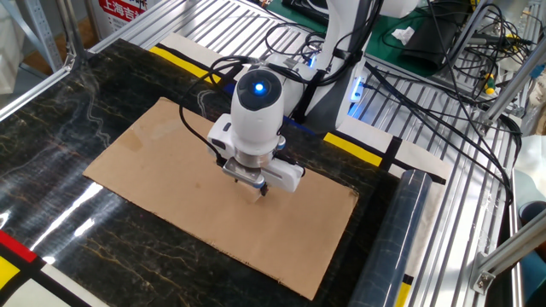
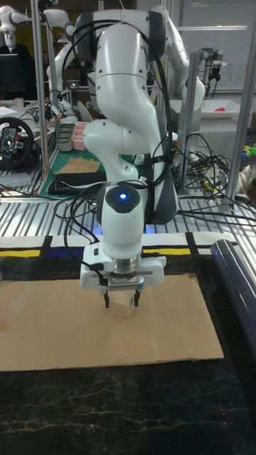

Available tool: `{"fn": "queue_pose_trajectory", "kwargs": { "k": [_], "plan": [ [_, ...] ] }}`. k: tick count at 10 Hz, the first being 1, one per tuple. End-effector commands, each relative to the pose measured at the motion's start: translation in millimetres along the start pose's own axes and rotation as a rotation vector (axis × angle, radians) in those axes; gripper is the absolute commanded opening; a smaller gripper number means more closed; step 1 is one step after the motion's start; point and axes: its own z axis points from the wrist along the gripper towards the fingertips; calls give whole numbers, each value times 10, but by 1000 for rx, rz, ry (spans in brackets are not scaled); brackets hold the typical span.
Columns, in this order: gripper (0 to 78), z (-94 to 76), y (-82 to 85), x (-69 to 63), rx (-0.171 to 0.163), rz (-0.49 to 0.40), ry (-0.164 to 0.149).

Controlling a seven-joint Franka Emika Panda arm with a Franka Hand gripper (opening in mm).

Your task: Grab the block and place it at the designated location

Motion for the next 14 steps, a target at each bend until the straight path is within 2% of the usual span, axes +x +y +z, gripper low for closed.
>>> {"fn": "queue_pose_trajectory", "kwargs": {
  "k": [1,4,5,6,8,9,10,11,14],
  "plan": [
    [775,-9,-3,-10,-1,3,-4],
    [775,-9,-3,-10,-1,3,-4],
    [775,-26,-1,-15,-4,8,-21],
    [775,-72,4,-17,-8,11,-25],
    [775,-331,14,17,-8,30,-32],
    [775,-400,12,36,-12,38,-41],
    [775,-559,-1,87,-18,58,-69],
    [775,-708,-24,139,-18,73,-82],
    [775,-1205,-251,293,-6,53,-50]
  ]
}}
